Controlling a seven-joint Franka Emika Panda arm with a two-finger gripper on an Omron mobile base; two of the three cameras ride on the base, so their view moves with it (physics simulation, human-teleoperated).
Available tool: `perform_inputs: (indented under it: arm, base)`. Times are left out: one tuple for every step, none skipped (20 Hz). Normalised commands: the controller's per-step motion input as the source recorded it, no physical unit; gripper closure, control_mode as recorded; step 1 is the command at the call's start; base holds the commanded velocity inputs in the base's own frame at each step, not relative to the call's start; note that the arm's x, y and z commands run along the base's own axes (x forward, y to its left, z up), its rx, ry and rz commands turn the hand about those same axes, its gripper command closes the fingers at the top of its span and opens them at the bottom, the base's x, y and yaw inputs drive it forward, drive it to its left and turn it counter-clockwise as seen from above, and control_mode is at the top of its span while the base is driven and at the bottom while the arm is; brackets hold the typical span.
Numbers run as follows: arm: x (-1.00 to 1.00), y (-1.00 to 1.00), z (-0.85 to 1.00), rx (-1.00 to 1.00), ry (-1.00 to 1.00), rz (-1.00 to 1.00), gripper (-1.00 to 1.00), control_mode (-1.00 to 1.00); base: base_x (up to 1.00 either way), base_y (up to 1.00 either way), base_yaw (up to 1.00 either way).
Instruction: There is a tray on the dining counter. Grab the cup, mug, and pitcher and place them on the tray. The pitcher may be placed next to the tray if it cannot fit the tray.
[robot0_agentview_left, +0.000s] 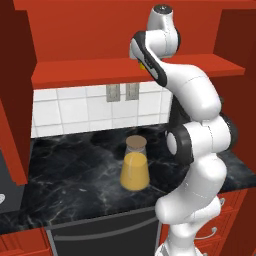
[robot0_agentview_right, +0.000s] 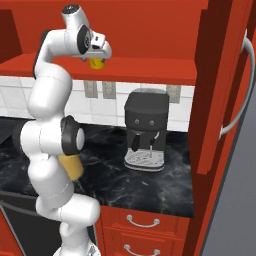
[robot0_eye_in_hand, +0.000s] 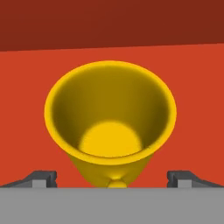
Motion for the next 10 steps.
perform_inputs:
  arm:
    - [0.34,-0.13,0.0,0.0,0.0,0.0,-1.0,-1.0]
    - [0.36,-0.11,0.0,0.0,0.0,0.0,-1.0,-1.0]
    - [0.33,-0.06,0.0,0.0,0.0,0.0,-1.0,-1.0]
    - [0.28,-0.01,0.0,0.0,0.0,0.0,-1.0,-1.0]
    - [0.23,0.0,0.0,0.0,0.0,0.0,1.0,-1.0]
    - [0.18,0.0,0.0,0.0,0.0,0.0,1.0,-1.0]
    - [0.0,0.0,-0.01,0.0,0.0,0.0,1.0,-1.0]
    - [0.0,0.0,-0.02,0.0,0.0,0.0,1.0,-1.0]
    - [0.0,0.0,-0.01,0.0,0.0,0.0,1.0,-1.0]
    - [0.0,0.0,-0.02,0.0,0.0,0.0,1.0,-1.0]
  base:
    - [0.0,0.0,0.0]
    - [0.0,0.0,0.0]
    - [0.0,0.0,0.0]
    - [0.0,0.0,0.0]
    - [0.0,0.0,0.0]
    - [0.0,0.0,0.0]
    - [0.0,0.0,0.0]
    - [0.0,0.0,0.0]
    - [0.0,0.0,0.0]
    - [0.0,0.0,0.0]
